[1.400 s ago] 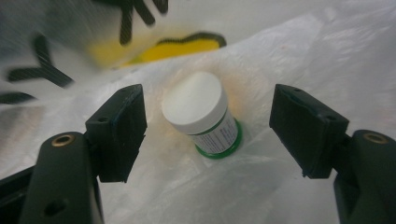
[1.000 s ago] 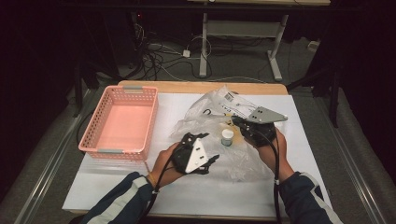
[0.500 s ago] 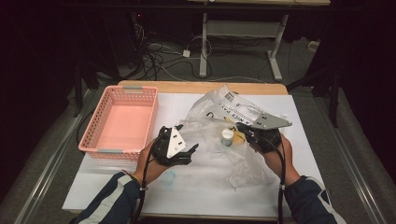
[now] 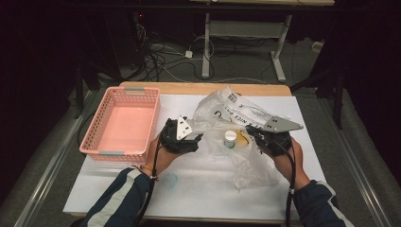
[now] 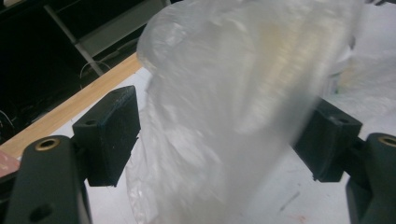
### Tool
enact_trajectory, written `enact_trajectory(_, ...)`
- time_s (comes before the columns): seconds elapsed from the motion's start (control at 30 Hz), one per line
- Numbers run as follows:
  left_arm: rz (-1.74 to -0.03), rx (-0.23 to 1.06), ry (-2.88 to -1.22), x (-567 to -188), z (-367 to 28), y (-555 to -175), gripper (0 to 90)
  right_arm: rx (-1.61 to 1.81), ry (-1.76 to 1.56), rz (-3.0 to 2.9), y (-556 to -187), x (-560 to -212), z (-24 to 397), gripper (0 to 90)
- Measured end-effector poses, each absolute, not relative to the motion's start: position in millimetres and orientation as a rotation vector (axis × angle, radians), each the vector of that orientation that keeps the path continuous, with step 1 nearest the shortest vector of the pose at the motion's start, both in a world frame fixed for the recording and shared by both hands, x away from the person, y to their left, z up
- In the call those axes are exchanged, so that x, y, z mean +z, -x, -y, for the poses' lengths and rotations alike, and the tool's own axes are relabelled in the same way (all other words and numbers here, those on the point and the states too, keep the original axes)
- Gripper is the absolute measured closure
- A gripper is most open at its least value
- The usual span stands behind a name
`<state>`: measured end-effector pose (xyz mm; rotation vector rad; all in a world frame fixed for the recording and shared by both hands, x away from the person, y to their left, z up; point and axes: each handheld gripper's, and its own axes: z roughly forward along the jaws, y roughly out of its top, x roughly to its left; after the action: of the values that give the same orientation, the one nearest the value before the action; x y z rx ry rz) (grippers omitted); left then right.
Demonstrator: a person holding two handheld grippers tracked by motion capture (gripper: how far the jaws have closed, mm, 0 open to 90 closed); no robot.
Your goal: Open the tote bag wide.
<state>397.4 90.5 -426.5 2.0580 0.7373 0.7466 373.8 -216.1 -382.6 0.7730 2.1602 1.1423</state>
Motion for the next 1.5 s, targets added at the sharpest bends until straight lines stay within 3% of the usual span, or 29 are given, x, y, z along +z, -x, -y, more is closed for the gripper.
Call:
enact_trajectory(0.07, -0.731, 0.692, -2.063, -429, -92, -401, 37.9, 1.143, -0.774, -2.158, -374, -384, 216, 89.7)
enact_trajectory(0.1, -0.711, 0.685, -2.081, -430, -92, -402, 49.4, 1.140, -0.777, -2.155, -375, -384, 216, 89.7)
enact_trajectory(0.17, -0.689, 0.672, -2.087, -430, -93, -400, 61.2, 1.143, -0.781, -2.143, -375, -385, 217, 88.8)
enact_trajectory(0.3, -0.655, 0.670, -2.051, -424, -100, -393, 77.4, 1.142, -0.789, -2.146, -376, -388, 217, 86.3)
enact_trajectory(0.4, -0.647, 0.686, -2.033, -421, -104, -391, 84.6, 1.145, -0.784, -2.152, -376, -389, 215, 82.3)
enact_trajectory(0.57, -0.636, 0.691, -2.036, -421, -107, -388, 85.3, 1.162, -0.762, -2.143, -372, -387, 213, 70.5)
enact_trajectory(0.6, -0.634, 0.693, -2.042, -421, -107, -388, 85.3, 1.183, -0.767, -2.117, -367, -385, 214, 59.9)
enact_trajectory(0.8, -0.638, 0.686, -2.054, -426, -106, -388, 85.2, 1.217, -0.770, -2.076, -342, -382, 226, 46.8)
enact_trajectory(1.27, -0.633, 0.701, -2.100, -434, -102, -388, 85.3, 1.264, -0.694, -2.228, -276, -404, 253, 20.2)
enact_trajectory(1.5, -0.638, 0.699, -2.106, -436, -101, -388, 85.3, 1.104, -0.593, -2.384, -268, -431, 241, 16.4)
